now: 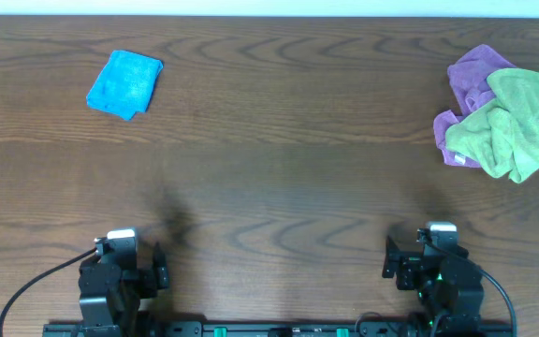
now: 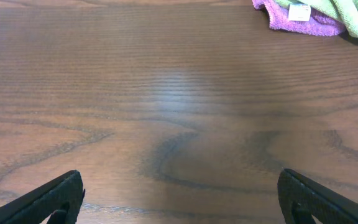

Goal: Fold the cloth

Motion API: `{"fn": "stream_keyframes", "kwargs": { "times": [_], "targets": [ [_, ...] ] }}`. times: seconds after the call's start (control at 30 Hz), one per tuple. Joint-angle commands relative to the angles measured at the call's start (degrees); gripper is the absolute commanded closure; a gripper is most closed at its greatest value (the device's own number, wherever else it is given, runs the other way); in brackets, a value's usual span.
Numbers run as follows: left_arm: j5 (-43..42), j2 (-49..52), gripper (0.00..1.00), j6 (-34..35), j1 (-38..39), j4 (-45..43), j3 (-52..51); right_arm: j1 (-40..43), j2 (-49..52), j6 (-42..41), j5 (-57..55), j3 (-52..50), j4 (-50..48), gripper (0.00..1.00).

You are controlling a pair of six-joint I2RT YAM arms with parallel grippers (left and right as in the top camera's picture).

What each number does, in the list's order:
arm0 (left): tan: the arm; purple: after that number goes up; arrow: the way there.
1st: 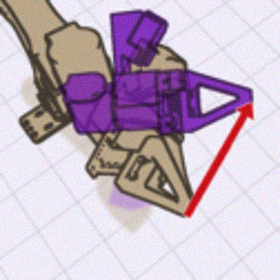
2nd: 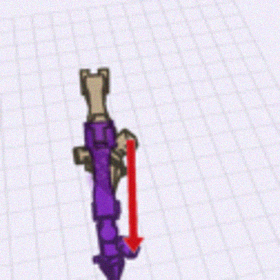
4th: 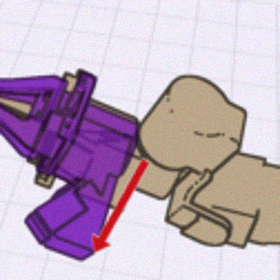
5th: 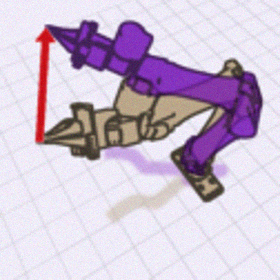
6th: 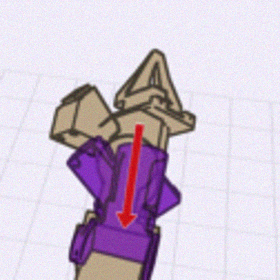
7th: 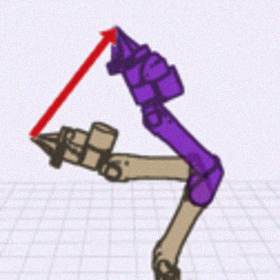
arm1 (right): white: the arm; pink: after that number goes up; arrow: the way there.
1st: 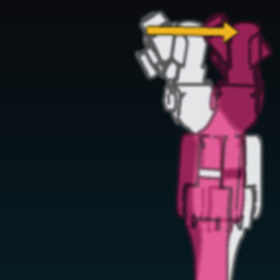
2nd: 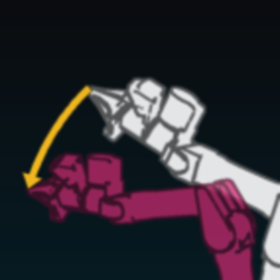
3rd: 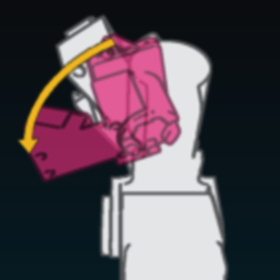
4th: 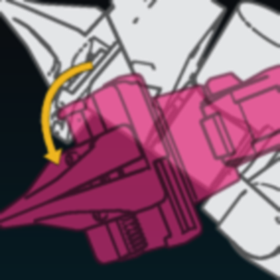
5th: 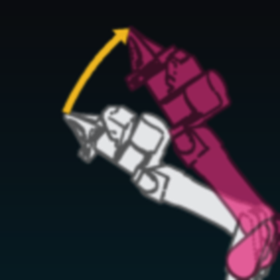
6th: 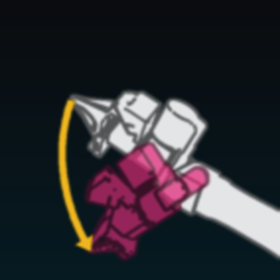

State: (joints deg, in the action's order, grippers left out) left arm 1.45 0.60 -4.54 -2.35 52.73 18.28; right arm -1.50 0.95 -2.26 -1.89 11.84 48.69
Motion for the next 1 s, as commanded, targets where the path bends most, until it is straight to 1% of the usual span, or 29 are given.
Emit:
{"fn": "stream_keyframes", "kwargs": {
  "times": [0.0,0.73,0.83,0.97],
  "targets": [
    [0.02,-0.39,0.05,-0.61,0.31,1.46,-0.35,0.44,-0.63,1.07,0.44,-0.76,0.26,0.01],
    [0.02,-0.39,0.05,-0.61,0.31,1.46,-0.35,0.46,-0.63,0.98,0.46,-0.74,-0.24,0.01],
    [0.02,-0.39,0.05,-0.61,0.31,1.46,-0.35,0.59,0.02,-2.08,0.2,-0.31,-2.78,0.01],
    [0.02,-0.39,0.05,-0.61,0.31,1.46,-0.35,2.27,5.33,-6.25,0.2,2.78,-4.96,0.01]
  ]
}}
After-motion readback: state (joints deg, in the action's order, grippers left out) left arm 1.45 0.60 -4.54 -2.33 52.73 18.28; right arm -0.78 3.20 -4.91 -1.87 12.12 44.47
